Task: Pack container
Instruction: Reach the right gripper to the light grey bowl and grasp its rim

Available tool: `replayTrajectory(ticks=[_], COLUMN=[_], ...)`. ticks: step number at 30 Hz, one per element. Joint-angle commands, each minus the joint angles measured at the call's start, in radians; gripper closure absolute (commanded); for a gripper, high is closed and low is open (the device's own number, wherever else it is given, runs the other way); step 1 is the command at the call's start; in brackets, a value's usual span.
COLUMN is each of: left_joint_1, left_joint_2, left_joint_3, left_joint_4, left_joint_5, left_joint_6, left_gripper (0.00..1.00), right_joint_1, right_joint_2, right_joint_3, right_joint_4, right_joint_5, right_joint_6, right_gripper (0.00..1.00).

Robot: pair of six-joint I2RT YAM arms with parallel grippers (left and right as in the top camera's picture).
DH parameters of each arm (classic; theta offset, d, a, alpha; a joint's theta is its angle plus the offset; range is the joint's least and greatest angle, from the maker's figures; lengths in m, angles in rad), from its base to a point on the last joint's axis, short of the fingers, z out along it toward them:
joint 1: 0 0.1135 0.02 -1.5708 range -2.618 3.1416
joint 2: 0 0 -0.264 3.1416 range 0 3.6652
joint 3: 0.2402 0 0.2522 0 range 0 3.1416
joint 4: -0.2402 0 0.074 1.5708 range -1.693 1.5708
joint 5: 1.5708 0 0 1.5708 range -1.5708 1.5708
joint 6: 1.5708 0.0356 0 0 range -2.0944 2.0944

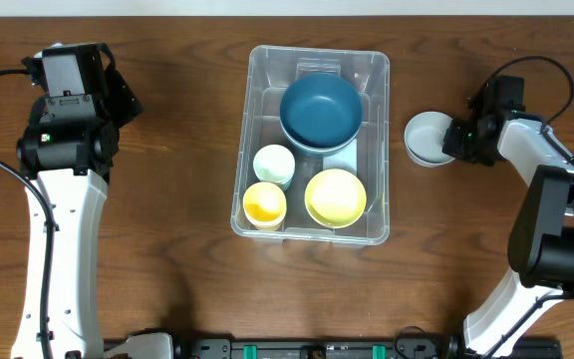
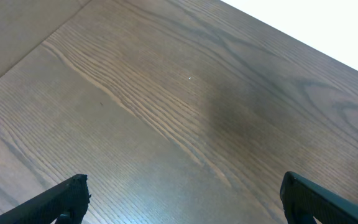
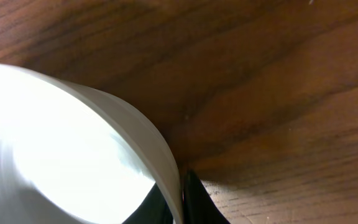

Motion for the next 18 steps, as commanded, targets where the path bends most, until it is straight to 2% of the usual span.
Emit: replayTrajectory(ticks=[1, 7, 10, 14, 18], left_joint_1=[0.005, 0.005, 0.005, 0.005, 0.005], left_joint_2=[-0.002, -0.002, -0.002, -0.002, -0.002], left_joint_3=[0.013, 0.013, 0.013, 0.013, 0.013], left_joint_4=[-0.003, -0.003, -0.003, -0.003, -0.003], left_joint_5=[-0.021, -0.021, -0.021, -0.021, -0.021], left_joint_6=[0.009, 0.009, 0.009, 0.009, 0.009], left_gripper=[0.02, 0.02, 0.02, 0.02, 0.02], right_joint_1=[-0.004, -0.004, -0.004, -0.004, -0.004], right_joint_2=[-0.045, -0.053, -0.053, -0.053, -0.053], right_joint_3=[0.013, 0.013, 0.013, 0.013, 0.013], right_joint_4=[-0.008, -0.013, -0.013, -0.013, -0.013], right_joint_5=[0.015, 0.022, 0.026, 0.025, 0.026], right_joint_6=[0.002, 0.002, 0.002, 0.002, 0.002], right_gripper=[0.89, 0.77, 0.77, 0.85, 0.99])
